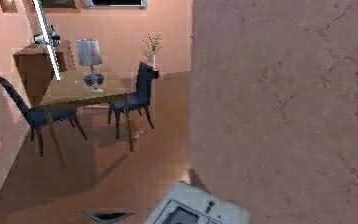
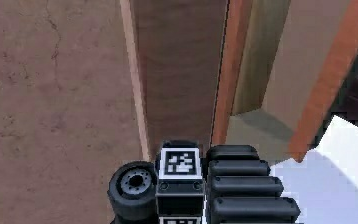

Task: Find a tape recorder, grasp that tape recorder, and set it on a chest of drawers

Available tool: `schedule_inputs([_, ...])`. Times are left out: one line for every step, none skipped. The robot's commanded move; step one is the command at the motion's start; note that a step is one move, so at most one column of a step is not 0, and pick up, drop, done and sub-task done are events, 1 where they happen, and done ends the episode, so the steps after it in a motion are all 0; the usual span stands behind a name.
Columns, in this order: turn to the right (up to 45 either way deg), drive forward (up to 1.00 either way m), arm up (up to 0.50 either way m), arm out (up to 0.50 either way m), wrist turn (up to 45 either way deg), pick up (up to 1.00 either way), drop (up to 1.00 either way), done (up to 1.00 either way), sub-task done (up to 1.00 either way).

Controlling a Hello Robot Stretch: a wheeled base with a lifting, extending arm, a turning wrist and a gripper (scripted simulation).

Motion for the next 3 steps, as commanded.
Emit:
schedule_inputs([0.0,1.0,0.0,0.0,0.0,0.0,0.0,0.0,0.0])
schedule_inputs([-3.0,0.0,0.0,0.0,0.0,0.0,0.0,0.0,0.0])
schedule_inputs([0.0,0.75,0.0,0.0,0.0,0.0,0.0,0.0,0.0])
